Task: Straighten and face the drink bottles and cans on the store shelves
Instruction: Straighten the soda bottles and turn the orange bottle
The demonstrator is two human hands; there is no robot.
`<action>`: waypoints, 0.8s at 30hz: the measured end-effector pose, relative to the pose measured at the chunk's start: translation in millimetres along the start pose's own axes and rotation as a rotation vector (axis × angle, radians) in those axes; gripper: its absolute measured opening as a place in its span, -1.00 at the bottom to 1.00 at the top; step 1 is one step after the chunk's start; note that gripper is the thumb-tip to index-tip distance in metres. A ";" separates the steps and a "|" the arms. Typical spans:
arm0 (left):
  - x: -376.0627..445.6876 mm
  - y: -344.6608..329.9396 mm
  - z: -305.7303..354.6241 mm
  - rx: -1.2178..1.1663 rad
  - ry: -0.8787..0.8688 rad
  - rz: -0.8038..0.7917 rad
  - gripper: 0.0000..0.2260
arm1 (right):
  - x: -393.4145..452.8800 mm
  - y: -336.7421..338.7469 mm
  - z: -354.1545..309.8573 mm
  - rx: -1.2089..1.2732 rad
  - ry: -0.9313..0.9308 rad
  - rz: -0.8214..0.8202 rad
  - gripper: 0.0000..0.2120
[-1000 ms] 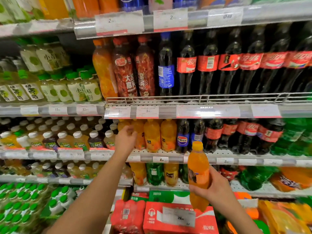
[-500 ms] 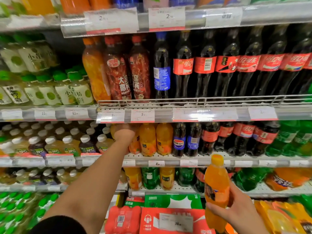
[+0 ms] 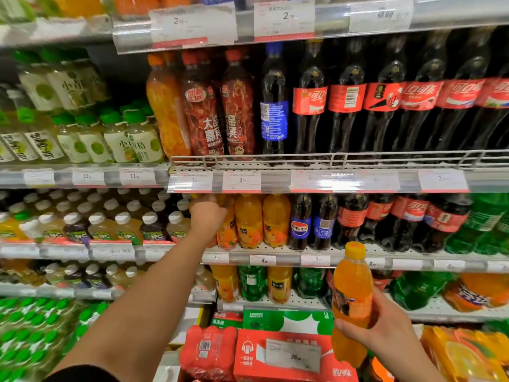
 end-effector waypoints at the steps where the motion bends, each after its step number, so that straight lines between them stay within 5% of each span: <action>1: -4.8 1.8 -1.7 -0.078 -0.005 0.062 -0.76 | 1.0 -1.5 -1.4 0.002 0.005 -0.004 -0.37; 7: -5.0 9.1 -38.9 -0.278 0.125 0.366 -0.71 | 0.6 -7.1 -7.1 -0.003 0.005 -0.025 -0.42; 10: 14.9 -1.7 -57.7 -0.547 0.161 0.208 -0.40 | -0.9 -9.3 -7.8 0.002 0.000 -0.018 -0.40; 16: 26.2 -6.7 -58.8 -0.341 0.215 -0.064 -0.62 | -4.2 -12.1 -8.5 -0.007 -0.022 -0.022 -0.31; 24: 38.3 -19.3 -89.2 -0.261 0.111 -0.137 -0.38 | -11.3 -12.0 -12.5 -0.022 -0.034 -0.006 -0.37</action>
Point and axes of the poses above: each hand's wrist, its own x-axis towards the middle knuckle, its own y-axis out of the back of the hand, z = x × y, the point moved 2 cm from there along x, towards the middle knuckle, and after that the axes turned 2 degrees about -z, right-handed, at the moved point
